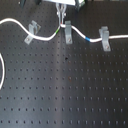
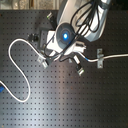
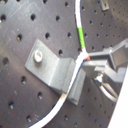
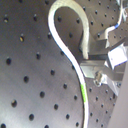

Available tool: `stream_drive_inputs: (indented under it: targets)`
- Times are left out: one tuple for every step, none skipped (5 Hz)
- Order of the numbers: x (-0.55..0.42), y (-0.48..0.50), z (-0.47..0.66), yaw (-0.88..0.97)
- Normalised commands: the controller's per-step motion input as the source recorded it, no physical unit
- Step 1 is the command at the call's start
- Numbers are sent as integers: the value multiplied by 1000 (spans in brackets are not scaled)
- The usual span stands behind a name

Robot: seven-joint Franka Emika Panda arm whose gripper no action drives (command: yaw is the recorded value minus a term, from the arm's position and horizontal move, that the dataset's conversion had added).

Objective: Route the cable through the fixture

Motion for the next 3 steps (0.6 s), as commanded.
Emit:
stream_drive_inputs:
  targets:
    - [4,30,19,-23]
    - [-114,253,295,0]
    - [-31,190,194,0]
